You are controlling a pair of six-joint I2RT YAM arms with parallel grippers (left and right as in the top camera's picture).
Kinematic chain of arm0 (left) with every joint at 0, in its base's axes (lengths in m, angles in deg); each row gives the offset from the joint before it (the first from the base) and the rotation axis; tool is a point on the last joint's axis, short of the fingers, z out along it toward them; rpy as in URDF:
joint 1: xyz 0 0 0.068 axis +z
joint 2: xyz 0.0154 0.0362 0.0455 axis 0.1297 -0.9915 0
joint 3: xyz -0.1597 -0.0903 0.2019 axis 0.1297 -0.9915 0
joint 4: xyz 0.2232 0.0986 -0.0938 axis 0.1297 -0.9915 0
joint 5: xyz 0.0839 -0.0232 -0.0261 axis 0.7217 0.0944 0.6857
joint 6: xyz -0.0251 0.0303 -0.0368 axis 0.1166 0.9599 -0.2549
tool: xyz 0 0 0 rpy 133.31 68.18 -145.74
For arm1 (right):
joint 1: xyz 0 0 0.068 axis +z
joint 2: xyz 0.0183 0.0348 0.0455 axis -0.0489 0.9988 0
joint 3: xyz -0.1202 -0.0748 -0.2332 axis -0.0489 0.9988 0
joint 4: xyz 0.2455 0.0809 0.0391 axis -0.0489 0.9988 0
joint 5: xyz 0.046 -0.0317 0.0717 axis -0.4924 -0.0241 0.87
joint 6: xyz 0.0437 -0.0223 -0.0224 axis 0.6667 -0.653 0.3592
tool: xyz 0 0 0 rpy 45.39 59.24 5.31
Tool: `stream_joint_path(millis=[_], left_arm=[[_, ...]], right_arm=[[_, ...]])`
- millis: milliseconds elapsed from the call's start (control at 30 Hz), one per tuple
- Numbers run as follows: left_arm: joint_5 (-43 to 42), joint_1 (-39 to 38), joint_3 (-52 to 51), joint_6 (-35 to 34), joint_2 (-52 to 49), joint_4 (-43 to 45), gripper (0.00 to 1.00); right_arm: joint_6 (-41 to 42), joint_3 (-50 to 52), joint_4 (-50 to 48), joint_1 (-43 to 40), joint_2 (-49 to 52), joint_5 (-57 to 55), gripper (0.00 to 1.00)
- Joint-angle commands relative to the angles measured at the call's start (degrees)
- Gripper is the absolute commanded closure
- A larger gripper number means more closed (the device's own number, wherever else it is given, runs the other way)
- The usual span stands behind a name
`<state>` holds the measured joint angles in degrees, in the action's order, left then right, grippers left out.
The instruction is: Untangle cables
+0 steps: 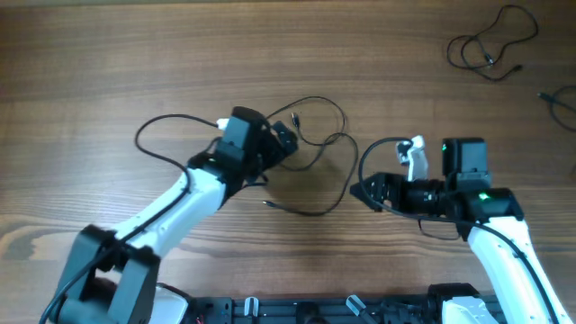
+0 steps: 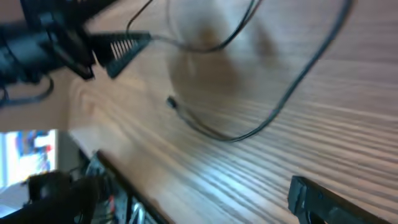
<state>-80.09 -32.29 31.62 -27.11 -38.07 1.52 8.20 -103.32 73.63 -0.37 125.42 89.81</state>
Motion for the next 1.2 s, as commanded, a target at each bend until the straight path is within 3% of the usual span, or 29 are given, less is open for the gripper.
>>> stream_joint_path(millis=[0,200,300,400,500,767,900,1033,1167], left_arm=[[1.0,4.8,0.1,4.0,8.3,-3.4,0.00],[1.6,10.0,0.1,18.9,22.4,-16.4,0.00],[8.7,11.6,0.1,19.7,27.9,-25.5,0.00],[17.4,12.1,0.1,19.7,30.7,-33.5,0.00],[17.6,12.1,0.1,19.7,30.7,-38.4,0.00],[17.6,12.1,0.1,19.7,30.7,-38.9,0.00],[17.6,12.1,0.1,19.7,30.7,-38.9,0.00],[17.6,12.1,0.1,19.7,30.7,-38.9,0.00],[17.6,12.1,0.1,19.7,30.7,-38.9,0.00]], right_arm=[[-3.8,0.3,-2.2,0.0,0.2,6.2,0.00],[-2.6,0.3,-8.7,0.0,0.2,6.2,0.00],[4.0,0.3,-12.9,0.0,0.2,6.2,0.00],[5.3,0.3,-15.8,0.0,0.2,6.3,0.00],[5.6,0.3,-15.9,0.0,0.2,7.6,0.00],[13.3,0.3,-17.1,0.0,0.2,15.4,0.02],[23.0,0.3,-29.4,1.0,0.2,19.3,0.04],[26.1,0.3,-36.1,5.3,0.2,18.8,0.04],[23.5,0.3,-36.8,13.1,0.2,10.6,0.04]])
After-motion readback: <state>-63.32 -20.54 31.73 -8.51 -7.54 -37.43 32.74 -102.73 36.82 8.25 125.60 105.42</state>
